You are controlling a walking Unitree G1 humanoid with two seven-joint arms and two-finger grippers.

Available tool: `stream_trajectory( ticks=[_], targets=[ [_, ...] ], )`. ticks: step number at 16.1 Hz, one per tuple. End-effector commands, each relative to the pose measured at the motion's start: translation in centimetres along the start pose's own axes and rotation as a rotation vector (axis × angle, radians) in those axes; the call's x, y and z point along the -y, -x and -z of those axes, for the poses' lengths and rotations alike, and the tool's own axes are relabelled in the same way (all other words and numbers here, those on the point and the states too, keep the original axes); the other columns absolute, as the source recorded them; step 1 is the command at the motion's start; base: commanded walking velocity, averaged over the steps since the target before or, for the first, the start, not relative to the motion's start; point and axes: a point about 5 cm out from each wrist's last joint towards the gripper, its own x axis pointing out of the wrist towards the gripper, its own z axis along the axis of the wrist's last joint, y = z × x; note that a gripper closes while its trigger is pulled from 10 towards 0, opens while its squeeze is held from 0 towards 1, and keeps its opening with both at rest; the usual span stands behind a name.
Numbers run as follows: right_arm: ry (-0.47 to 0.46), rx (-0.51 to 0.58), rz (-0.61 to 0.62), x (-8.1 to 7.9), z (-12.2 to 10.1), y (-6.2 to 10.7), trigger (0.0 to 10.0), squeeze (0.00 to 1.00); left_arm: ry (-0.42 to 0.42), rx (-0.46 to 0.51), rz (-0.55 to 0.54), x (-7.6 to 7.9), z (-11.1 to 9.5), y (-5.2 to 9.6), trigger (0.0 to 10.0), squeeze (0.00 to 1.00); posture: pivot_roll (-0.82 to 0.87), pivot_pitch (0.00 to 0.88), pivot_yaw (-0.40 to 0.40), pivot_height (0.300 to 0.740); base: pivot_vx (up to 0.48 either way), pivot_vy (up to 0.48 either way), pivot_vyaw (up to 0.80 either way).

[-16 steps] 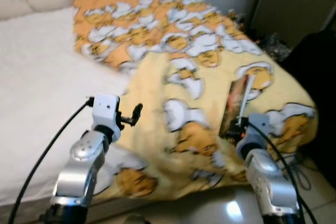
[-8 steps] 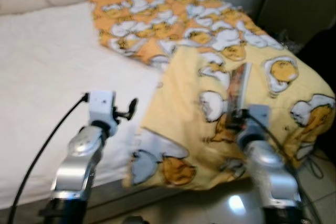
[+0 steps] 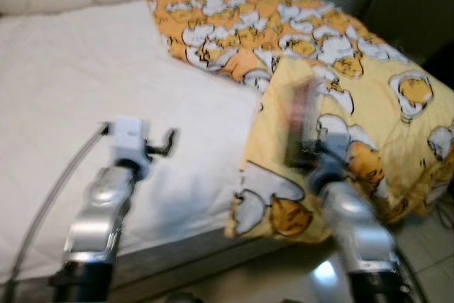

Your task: Clean up the room

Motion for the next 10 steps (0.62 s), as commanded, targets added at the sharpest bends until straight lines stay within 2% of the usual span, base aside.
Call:
stream_trajectory(
  ticks=[1,5,10],
  targets=[
    [0.018,0.055,0.009,0.52,-1.24,-0.05,10.0,0.00,-0.005,0.012,0.018,0.63,-0.19,-0.19,10.0,0.00,0.09,0.000,0.009,0.740,0.000,0.442,0.00],
    [0.065,0.055,0.010,0.51,-1.11,-0.06,10.0,0.00,-0.005,0.013,0.018,0.66,-0.08,-0.20,10.0,0.00,0.09,0.000,0.011,0.740,0.000,0.428,0.00],
    [0.024,0.049,-0.039,0.00,-0.80,0.19,10.0,0.00,-0.006,0.008,0.018,0.70,0.12,0.01,10.0,0.00,0.09,0.000,0.013,0.740,0.000,0.426,0.00]
  ],
)
